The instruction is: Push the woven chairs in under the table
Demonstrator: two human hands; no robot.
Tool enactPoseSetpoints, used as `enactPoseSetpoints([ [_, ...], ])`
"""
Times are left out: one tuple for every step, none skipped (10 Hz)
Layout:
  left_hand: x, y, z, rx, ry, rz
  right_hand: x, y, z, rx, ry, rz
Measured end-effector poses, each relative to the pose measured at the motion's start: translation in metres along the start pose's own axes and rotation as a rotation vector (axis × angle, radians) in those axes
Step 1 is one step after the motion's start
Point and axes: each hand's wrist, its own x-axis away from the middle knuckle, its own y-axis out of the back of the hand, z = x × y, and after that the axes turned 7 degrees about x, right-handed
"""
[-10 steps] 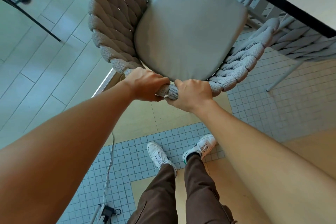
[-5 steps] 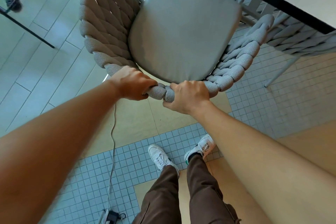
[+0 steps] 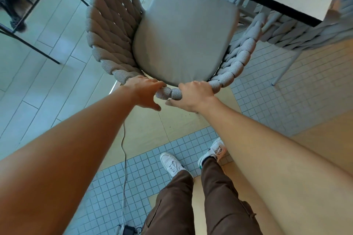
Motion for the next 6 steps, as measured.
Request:
enactPoseSetpoints([
  [0.012,0.009,-0.014,-0.035,-0.011,-0.002,0.024,0.013,-0.004,-0.049,-0.001,0.049],
  [0.021,0.017,-0.031,-0.062,-0.031,-0.023,0.052,0.027,-0.014,-0.032,0.024,0.09],
  [0.028,0.033,-0.051,0.031,-0.068,-0.005,0.08,0.042,-0.033,-0.084,0.008,0.092],
  [0.032,0.049,-0.085,0.067,-0.101,-0.037,0.115,0.051,-0.055,-0.145,-0.067,0.095],
  [0.031,0.062,-0.119,0.077,-0.136,-0.091,0.146,0.056,-0.08,-0.183,-0.165,0.122],
  [0.023,0.065,-0.155,0.063,-0.186,-0.143,0.177,0.051,-0.111,-0.196,-0.215,0.176],
])
